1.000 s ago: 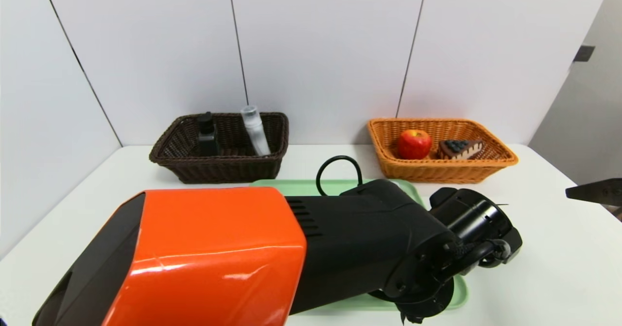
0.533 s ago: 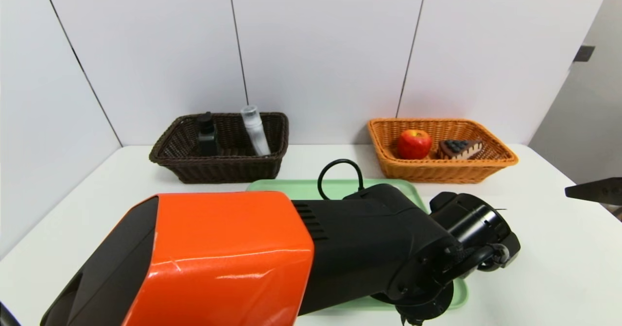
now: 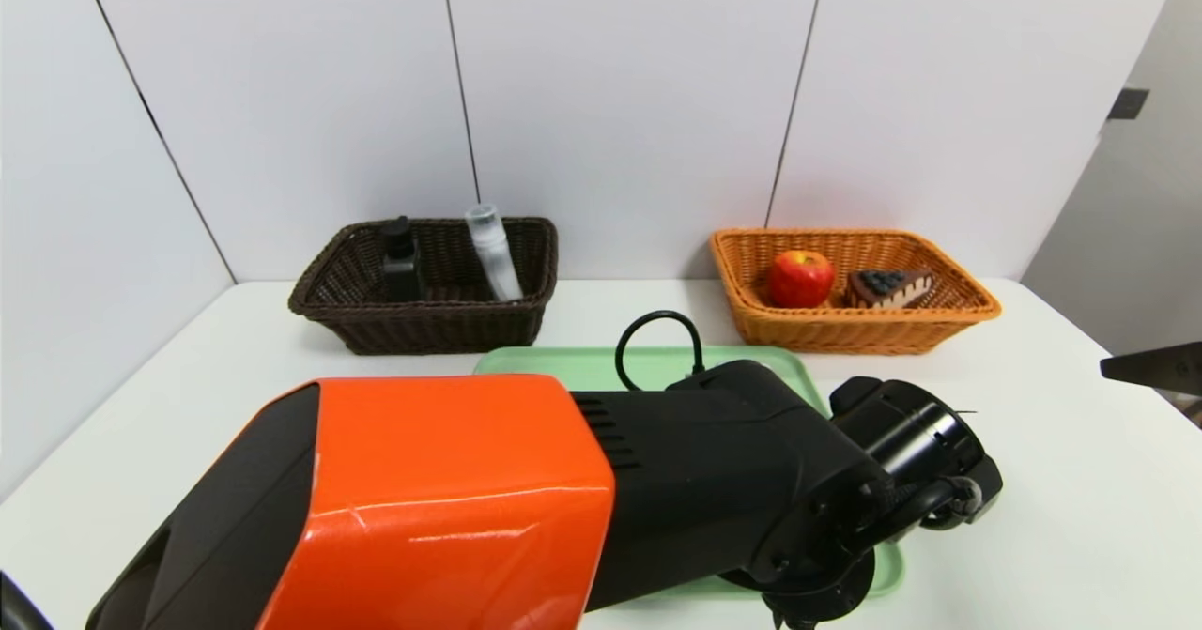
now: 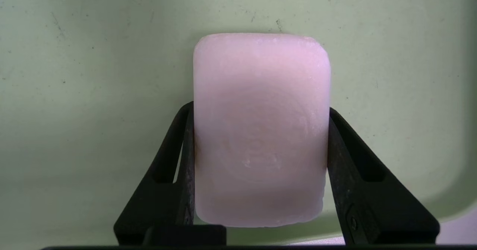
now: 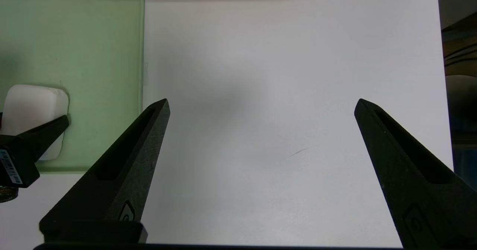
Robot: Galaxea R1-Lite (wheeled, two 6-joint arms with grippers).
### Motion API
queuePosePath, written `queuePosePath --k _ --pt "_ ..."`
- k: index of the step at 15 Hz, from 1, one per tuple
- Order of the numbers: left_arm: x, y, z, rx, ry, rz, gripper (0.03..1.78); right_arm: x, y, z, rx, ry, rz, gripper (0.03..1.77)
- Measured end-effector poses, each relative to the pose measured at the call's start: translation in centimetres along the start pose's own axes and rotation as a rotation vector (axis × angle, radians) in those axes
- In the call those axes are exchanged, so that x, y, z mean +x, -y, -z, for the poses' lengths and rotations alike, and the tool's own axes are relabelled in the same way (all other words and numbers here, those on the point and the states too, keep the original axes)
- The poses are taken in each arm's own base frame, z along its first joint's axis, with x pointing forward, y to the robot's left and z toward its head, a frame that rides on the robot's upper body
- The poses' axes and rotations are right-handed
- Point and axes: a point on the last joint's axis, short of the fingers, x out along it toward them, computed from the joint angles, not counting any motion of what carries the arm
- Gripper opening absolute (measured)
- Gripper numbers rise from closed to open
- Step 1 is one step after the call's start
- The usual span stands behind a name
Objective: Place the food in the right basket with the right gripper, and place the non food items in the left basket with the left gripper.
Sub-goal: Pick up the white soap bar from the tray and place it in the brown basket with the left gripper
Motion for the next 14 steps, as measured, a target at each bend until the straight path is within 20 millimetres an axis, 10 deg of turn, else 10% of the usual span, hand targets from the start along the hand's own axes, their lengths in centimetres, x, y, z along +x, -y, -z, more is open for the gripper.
queuePosePath --k 9,14 --pt "-5.7 -3.4 -5.6 -0.068 0.109 0.054 0.98 -0.7 0.0 0.6 0.003 0.011 0.0 1.71" --pt "-8.5 -11.6 -13.3 -0.152 0.242 -0.033 0.98 -1.0 0.0 0.9 0.006 0.015 0.002 1.71"
